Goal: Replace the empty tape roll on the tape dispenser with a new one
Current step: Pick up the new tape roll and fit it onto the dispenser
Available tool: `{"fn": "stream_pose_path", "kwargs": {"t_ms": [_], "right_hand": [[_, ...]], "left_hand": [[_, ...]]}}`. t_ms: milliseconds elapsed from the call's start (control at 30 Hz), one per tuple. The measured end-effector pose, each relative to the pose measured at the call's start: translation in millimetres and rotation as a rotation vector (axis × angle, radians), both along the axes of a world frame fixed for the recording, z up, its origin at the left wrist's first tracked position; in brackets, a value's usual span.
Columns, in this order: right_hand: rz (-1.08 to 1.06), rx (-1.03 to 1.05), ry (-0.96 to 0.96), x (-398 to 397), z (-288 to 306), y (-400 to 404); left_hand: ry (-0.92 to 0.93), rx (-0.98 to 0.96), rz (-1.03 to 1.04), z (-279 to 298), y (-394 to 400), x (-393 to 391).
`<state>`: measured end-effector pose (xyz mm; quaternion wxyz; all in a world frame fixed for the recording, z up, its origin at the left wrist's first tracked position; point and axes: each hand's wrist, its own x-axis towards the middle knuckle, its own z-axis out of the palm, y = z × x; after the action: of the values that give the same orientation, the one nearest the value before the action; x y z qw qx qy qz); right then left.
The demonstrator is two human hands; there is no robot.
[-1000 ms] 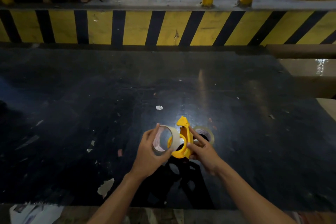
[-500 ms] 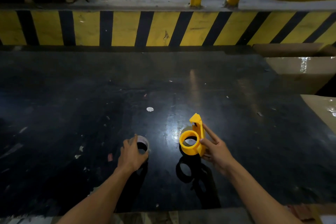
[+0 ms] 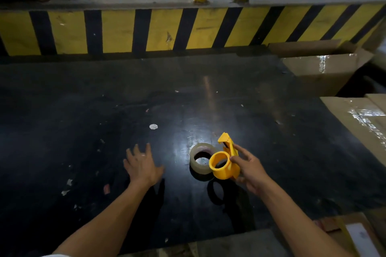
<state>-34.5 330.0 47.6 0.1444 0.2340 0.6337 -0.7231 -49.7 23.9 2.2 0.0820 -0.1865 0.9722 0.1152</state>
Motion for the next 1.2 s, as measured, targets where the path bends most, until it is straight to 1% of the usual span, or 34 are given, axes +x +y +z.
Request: {"fn": "stream_pose_path", "kwargs": {"t_ms": [33, 67, 167, 200, 267, 333, 400, 500, 633, 833, 900, 1000, 1100, 1167, 1200], "right_hand": [[-0.004, 0.011, -0.001, -0.1, 0.3, 1.9], [-0.011, 0.026, 0.000, -0.6, 0.2, 3.8], [-0.067, 0.067, 0.001, -2.1, 2.6, 8.2], [-0.089, 0.078, 0.001, -3.0, 4.2, 10.6], [-0.121, 0.099, -0.003, -4.4, 4.6, 17.9], [-0.140, 0.113, -0.004, -4.0, 5.0, 26.1], [-0.152, 0.153, 0.005, -2.7, 3.3, 34.2], [-0.122, 0.257, 0.017, -0.1, -5.2, 44.9], [-0.090, 0.345, -0.021, 2.1, -19.2, 53.7], [0.020, 0.414, -0.076, 7.3, -28.7, 57.9], [0.034, 0.410, -0.080, 7.8, -28.7, 58.7], [0.001, 0.307, -0.063, 7.9, -28.6, 54.2], [-0.032, 0.205, 0.015, 8.6, -27.6, 44.1], [-0.034, 0.175, 0.083, 10.0, -26.8, 35.4], [-0.037, 0.161, 0.108, 11.0, -26.6, 30.8]], "left_hand": [[0.025, -0.013, -0.072, 2.9, 14.0, -1.2], [0.034, 0.017, -0.143, 5.7, 29.0, -2.5], [-0.028, 0.243, -0.268, 15.2, 77.0, -7.2], [-0.052, 0.284, -0.300, 16.0, 91.6, -9.1], [-0.091, 0.283, -0.375, 14.5, 117.5, -13.0], [-0.140, 0.224, -0.416, 9.9, 136.3, -17.6], [-0.186, 0.144, -0.410, 6.5, 147.0, -22.9], [-0.175, 0.074, -0.392, 4.0, 152.8, -28.6], [-0.167, 0.071, -0.395, -0.2, 154.9, -33.8], [-0.218, 0.079, -0.423, 5.7, 151.1, -34.7], [-0.229, 0.135, -0.417, 13.6, 149.2, -30.8], [-0.198, 0.325, -0.362, 25.8, 148.5, -17.4], [-0.113, 0.488, -0.350, 39.8, 152.1, -1.1], [-0.039, 0.546, -0.341, 45.9, 152.1, 4.5], [-0.011, 0.545, -0.335, 47.0, 150.3, 5.5]]}}
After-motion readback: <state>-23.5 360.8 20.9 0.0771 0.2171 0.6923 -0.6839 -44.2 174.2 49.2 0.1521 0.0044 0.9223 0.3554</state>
